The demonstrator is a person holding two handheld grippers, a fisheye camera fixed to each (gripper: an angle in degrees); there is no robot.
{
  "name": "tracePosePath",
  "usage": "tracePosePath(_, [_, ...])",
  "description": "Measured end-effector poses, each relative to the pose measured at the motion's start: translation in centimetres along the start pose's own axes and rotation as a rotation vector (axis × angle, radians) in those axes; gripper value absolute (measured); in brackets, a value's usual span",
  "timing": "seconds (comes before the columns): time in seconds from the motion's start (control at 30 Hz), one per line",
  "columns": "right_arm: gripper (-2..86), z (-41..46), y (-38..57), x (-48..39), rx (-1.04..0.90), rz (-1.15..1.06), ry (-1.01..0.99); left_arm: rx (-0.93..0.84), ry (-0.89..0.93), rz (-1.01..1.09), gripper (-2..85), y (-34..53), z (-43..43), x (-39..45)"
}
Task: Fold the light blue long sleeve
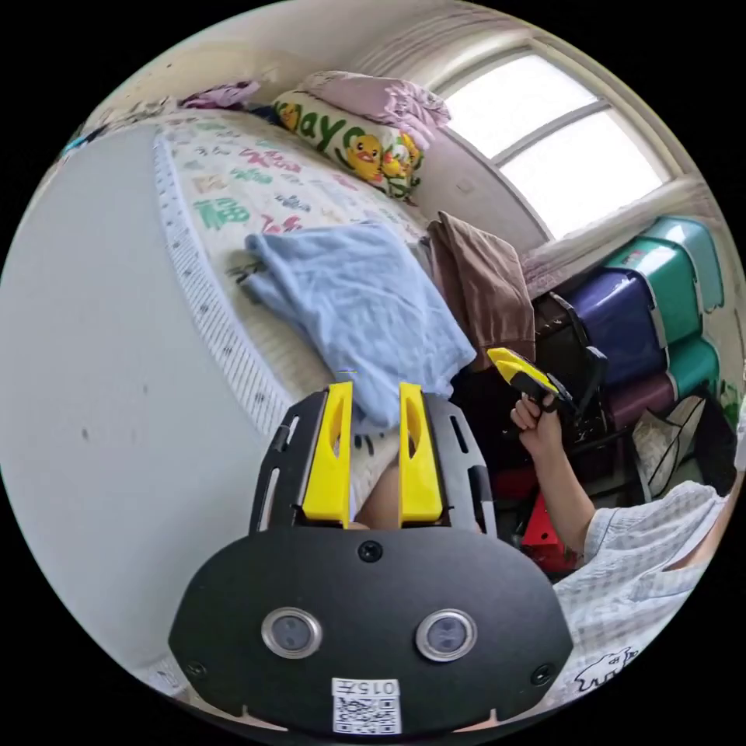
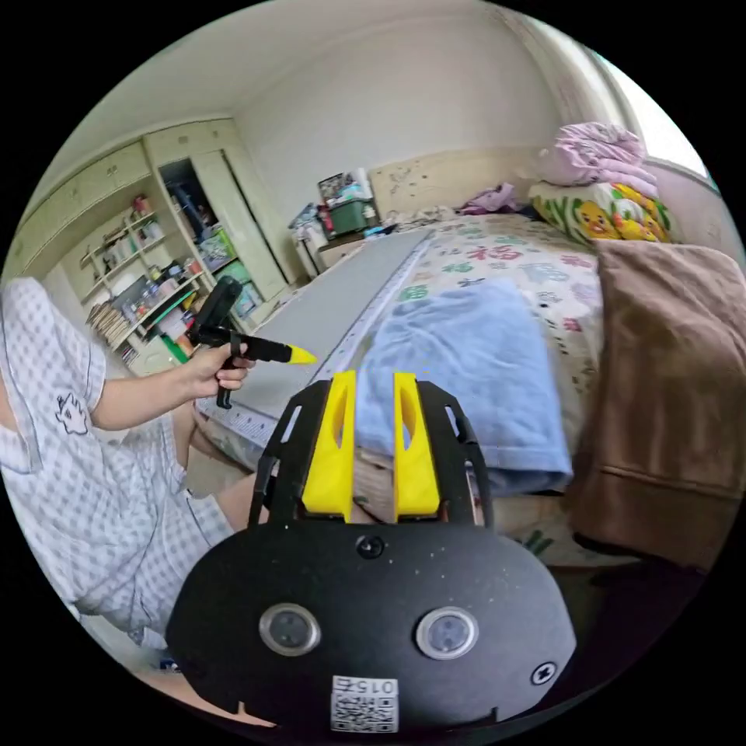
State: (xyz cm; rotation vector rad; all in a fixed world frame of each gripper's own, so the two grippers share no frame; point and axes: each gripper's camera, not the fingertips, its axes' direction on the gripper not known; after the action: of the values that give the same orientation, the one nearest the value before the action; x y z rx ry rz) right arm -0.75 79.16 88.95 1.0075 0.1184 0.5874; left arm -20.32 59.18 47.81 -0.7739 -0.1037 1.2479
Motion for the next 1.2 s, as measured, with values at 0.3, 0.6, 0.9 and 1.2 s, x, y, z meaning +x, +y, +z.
tracePosePath(0.3, [10.2,13.9,-2.4,-4.3,-0.491,-0.202,0.269,-0.017,0.108,-0.064,9.1,-0.5,1.3,0.7])
tracePosePath(0.6, [4.4,-4.5,-3.2,4.5,0.027,0.191,0.098,-0.058,0.113,-0.033,10.4,-3.3,3.4,2.6])
tracePosePath(0.9, [4.2,-15.0,1.5,10.4,0.214,0.344,0.136,0.024,0.035,-0.141,13.9,-6.2,8.0,3.7])
tracePosePath(1.2, [4.1,-16.1,3.7,12.0,0.224,0.391,0.109,-0.009,0.082,-0.33,8.2,-8.5,10.8,2.0])
